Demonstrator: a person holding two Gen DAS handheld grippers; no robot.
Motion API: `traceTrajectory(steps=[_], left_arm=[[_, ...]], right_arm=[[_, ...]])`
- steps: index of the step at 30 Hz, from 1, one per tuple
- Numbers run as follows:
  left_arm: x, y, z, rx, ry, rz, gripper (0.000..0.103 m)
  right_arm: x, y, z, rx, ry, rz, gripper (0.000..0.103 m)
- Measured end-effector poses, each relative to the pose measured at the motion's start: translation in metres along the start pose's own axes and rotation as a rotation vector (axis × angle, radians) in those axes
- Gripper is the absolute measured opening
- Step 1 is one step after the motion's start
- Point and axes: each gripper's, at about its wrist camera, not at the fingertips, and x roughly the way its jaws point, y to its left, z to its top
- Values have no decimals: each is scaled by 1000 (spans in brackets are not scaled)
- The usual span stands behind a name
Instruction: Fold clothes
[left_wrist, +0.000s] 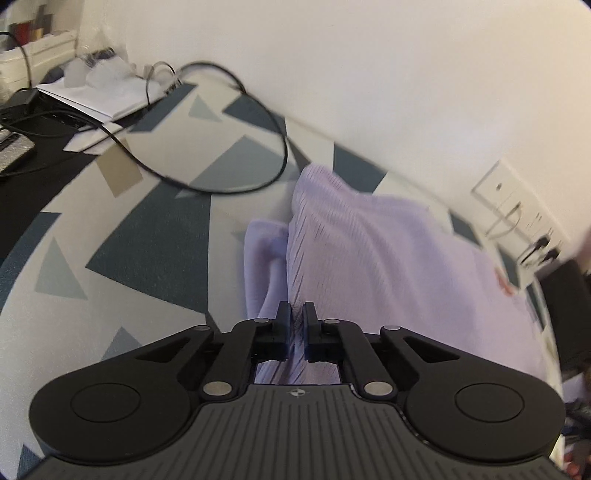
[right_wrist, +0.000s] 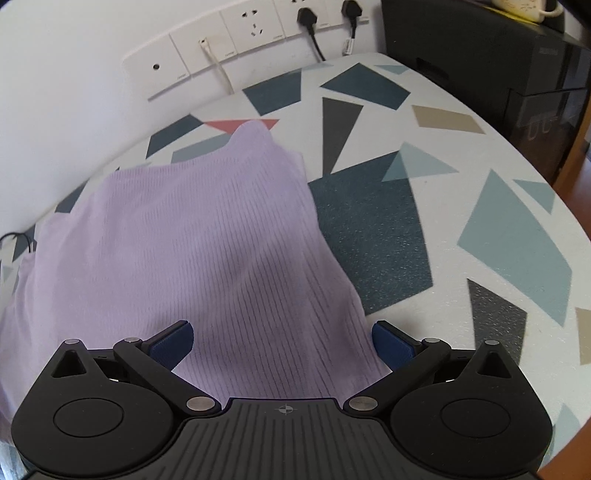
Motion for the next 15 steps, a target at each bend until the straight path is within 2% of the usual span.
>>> traceTrajectory(steps=[2, 4, 6, 7, 8, 9, 11, 15], left_arm=[[-17, 6, -4, -41, -26, -18, 6], [-22, 16, -11, -80, -14, -28, 6], [-11, 26, -19, -91, 38, -12, 9], [-5, 28, -23, -83, 59, 3, 16], [-3, 27, -25, -63, 64, 20, 32], [-1, 26, -27, -43, 68, 38, 40], [2, 24, -31, -5, 76, 58, 64], [5, 21, -38, 49, 123, 29, 65]], right_arm=[[0, 3, 3, -13, 0, 7, 102], [0, 5, 6, -22, -2, 15, 102], [3, 6, 7, -27, 5, 12, 102], [5, 7, 7, -32, 13, 8, 102], [7, 8, 7, -38, 20, 3, 102], [8, 9, 8, -46, 25, -4, 102], [8, 12, 8, -58, 25, -5, 102], [9, 13, 9, -63, 31, -8, 102]])
